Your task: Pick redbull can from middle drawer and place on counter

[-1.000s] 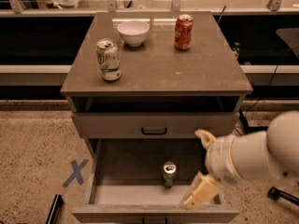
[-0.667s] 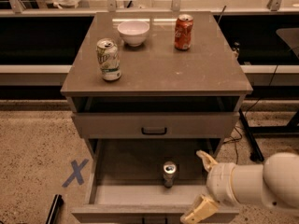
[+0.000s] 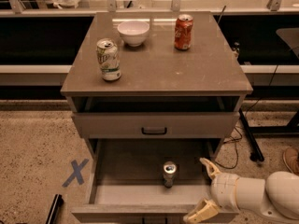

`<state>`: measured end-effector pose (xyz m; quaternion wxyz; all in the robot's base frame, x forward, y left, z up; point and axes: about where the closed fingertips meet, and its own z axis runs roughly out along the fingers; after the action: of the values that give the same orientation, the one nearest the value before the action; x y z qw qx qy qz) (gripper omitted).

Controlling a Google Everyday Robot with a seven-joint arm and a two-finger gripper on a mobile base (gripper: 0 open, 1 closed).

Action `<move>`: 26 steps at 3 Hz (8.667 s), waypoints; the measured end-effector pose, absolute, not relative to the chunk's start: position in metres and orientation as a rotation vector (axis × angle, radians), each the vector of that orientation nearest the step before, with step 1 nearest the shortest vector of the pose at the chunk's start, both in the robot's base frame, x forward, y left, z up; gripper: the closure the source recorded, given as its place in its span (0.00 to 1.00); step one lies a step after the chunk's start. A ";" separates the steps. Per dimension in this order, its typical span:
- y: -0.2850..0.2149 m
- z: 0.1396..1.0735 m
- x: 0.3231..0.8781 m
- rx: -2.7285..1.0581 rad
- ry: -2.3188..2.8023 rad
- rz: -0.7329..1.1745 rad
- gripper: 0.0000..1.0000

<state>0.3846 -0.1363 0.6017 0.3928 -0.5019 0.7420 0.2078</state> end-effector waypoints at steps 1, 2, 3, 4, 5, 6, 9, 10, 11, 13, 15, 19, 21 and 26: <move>-0.133 0.598 0.406 -1.274 1.835 0.515 0.00; -0.121 0.542 0.443 -1.226 1.750 0.592 0.00; -0.116 0.508 0.458 -1.188 1.727 0.651 0.00; -0.114 0.484 0.471 -1.105 1.712 0.711 0.00; -0.114 0.468 0.490 -1.022 1.714 0.736 0.00; -0.108 0.461 0.509 -0.954 1.693 0.755 0.16; -0.087 0.466 0.520 -0.946 1.634 0.818 0.85; -0.102 0.497 0.500 -0.966 1.559 0.847 1.00; -0.135 0.563 0.473 -1.021 1.438 0.819 1.00; -0.199 0.698 0.476 -1.150 1.280 0.788 1.00; -0.256 0.803 0.478 -1.202 1.208 0.821 1.00; -0.239 0.969 0.497 -1.359 1.414 0.879 1.00; -0.212 1.001 0.546 -1.186 1.425 0.956 1.00; -0.176 0.931 0.672 -0.980 1.534 0.744 0.34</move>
Offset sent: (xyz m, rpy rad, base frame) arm 0.0861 0.0221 -0.1043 0.2109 -0.1036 0.0399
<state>0.6725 -0.1761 0.9312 0.5544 -0.4148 0.6492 0.3149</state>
